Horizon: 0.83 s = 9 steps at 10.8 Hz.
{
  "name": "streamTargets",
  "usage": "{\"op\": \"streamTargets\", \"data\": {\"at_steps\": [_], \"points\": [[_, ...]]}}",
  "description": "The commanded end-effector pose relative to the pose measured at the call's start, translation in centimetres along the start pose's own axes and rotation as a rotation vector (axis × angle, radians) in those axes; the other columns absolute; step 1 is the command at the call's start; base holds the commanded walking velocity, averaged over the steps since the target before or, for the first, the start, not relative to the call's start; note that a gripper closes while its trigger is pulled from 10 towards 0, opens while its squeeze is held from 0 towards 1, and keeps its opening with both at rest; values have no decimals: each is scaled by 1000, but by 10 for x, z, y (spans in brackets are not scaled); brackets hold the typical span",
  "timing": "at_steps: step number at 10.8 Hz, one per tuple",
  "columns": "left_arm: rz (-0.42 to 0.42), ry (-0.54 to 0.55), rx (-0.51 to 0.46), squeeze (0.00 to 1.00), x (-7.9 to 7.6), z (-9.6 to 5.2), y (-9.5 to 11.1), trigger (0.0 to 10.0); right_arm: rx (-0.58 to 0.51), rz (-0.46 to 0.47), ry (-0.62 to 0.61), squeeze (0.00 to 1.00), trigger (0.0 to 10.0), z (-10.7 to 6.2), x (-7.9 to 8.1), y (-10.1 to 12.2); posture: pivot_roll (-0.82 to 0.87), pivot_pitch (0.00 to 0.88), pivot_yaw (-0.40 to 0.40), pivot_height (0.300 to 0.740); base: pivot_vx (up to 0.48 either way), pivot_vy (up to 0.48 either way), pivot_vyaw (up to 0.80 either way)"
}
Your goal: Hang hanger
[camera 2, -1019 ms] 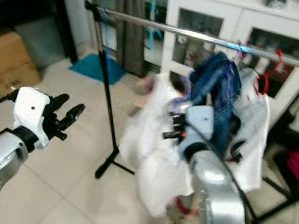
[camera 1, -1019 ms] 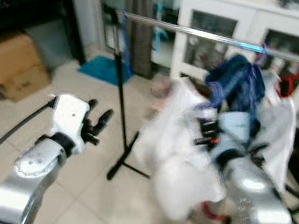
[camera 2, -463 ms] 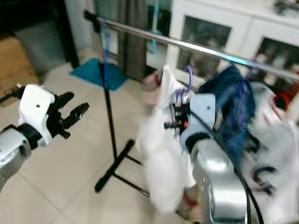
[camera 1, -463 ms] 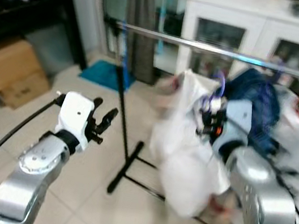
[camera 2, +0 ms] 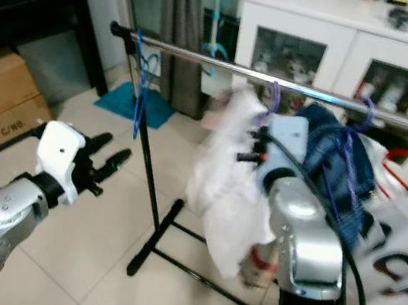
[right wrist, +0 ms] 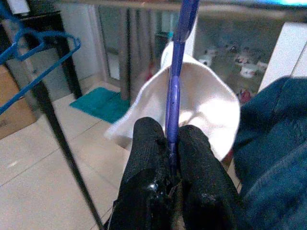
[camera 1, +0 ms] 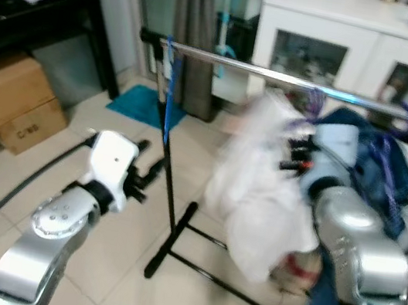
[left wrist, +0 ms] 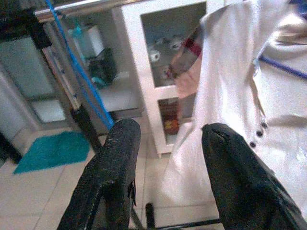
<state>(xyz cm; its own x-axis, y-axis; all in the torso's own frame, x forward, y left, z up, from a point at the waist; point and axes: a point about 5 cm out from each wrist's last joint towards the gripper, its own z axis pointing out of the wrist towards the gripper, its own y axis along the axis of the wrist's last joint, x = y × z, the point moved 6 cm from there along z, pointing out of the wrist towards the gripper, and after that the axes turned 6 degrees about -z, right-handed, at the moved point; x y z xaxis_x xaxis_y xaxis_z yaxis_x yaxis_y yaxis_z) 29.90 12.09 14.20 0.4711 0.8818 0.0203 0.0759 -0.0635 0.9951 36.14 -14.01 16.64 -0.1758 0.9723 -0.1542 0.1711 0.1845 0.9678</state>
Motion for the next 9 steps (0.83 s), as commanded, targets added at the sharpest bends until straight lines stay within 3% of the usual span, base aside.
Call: {"op": "streamTargets", "data": {"at_steps": [1, 3, 7, 9], "points": [[23, -52, 7, 0, -6, -3, 1, 10000, -41, -8, 20, 0, 10000, 4, 10, 16, -109, 0, 69, 740, 0, 0, 0], [69, -144, 32, 0, -17, -5, -3, 10000, -56, -12, 6, 0, 10000, 22, 8, 29, -101, 0, 64, 740, 0, 0, 0], [66, -221, 41, 0, -21, -12, -1, 10000, 0, -11, -9, 0, 10000, 68, 8, 42, -83, 0, 51, 740, 0, 0, 0], [47, -282, 33, 0, -23, -18, 5, 10000, 48, 8, -90, 0, 10000, 92, -10, 39, -67, 0, 38, 740, 0, 0, 0]]}}
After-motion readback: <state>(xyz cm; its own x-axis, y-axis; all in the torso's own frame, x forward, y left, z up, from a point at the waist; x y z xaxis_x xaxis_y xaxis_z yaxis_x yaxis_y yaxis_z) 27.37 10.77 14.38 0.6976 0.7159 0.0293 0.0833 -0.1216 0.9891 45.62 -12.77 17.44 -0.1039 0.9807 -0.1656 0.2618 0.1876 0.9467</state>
